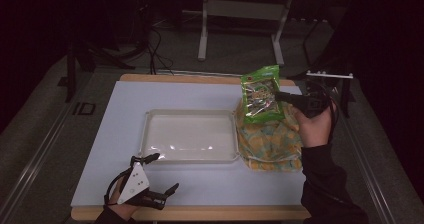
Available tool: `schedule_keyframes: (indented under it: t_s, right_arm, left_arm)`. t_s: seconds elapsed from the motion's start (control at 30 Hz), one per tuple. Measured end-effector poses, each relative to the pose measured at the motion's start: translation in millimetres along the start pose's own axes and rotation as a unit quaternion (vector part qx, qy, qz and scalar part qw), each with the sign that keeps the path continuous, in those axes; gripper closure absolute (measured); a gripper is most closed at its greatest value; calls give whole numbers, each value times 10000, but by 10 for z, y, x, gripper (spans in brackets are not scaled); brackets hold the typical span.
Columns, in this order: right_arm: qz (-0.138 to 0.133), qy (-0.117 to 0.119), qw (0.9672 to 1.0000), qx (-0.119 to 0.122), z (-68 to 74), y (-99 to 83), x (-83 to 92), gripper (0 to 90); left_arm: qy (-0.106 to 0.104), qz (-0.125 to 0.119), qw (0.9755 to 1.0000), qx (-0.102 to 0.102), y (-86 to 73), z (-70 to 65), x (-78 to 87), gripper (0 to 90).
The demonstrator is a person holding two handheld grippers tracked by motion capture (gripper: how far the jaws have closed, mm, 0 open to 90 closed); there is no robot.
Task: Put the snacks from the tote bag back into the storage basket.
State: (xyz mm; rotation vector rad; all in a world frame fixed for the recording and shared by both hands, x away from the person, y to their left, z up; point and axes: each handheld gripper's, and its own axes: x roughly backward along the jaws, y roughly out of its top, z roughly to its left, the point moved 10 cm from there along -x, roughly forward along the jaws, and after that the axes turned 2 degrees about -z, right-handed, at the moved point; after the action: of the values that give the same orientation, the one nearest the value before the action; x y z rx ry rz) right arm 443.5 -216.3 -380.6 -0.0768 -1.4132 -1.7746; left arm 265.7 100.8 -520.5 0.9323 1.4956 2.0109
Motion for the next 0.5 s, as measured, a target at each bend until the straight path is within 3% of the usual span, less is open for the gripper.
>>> schedule_keyframes:
  t_s: [0.5]
  right_arm:
    - [92,166,9998,88,281,-66,-269,888]
  left_arm:
    - [-10,-17,10000,-5,10,-5,7,3]
